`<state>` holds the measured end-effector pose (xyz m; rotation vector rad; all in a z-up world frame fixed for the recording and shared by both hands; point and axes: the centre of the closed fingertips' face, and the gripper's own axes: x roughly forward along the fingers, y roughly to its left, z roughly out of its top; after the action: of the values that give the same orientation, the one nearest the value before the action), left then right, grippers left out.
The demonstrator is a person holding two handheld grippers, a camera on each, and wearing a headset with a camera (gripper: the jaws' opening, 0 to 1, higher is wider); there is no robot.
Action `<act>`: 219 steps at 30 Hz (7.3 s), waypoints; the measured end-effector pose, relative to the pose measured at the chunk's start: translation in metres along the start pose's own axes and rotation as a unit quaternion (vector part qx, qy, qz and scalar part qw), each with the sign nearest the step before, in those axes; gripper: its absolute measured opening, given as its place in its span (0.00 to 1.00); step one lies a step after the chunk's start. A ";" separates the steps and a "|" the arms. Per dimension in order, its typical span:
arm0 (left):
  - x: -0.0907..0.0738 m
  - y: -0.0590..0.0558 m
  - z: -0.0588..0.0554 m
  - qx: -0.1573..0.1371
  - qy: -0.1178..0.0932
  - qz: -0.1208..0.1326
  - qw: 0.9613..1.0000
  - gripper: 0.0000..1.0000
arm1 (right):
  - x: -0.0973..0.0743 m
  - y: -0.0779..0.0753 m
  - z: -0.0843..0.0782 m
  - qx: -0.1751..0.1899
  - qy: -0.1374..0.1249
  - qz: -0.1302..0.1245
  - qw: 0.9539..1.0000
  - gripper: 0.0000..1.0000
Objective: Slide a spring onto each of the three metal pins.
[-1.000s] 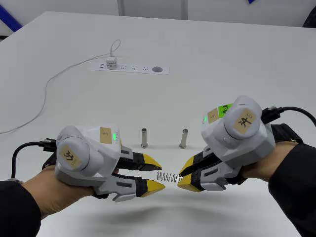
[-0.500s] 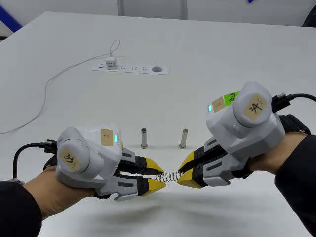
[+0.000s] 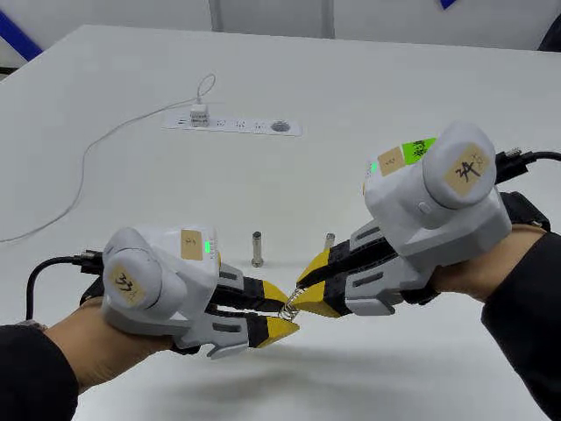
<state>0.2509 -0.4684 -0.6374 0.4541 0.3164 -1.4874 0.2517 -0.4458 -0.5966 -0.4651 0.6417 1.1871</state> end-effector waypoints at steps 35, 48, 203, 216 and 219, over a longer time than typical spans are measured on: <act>-0.016 0.021 -0.001 -0.065 -0.019 0.041 0.997 0.35 | -0.016 -0.033 0.007 0.004 -0.024 -0.052 0.998 0.11; -0.043 0.031 -0.010 -0.101 -0.029 0.087 0.991 0.47 | -0.040 -0.082 0.005 0.031 -0.045 -0.126 0.990 0.11; -0.062 0.037 -0.034 -0.144 -0.004 0.133 0.981 0.61 | 0.095 -0.061 -0.047 0.053 0.024 -0.055 0.997 0.11; -0.047 0.030 -0.031 -0.095 0.013 0.096 0.991 0.49 | 0.056 -0.031 -0.040 0.030 0.040 -0.023 0.998 0.11; -0.043 0.026 -0.030 -0.083 0.013 0.082 0.993 0.44 | 0.049 -0.024 -0.036 0.025 0.041 -0.018 0.999 0.11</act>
<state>0.2762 -0.4157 -0.6412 0.3576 0.4114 -1.2853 0.2787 -0.4421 -0.6565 -0.4834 0.7290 1.1200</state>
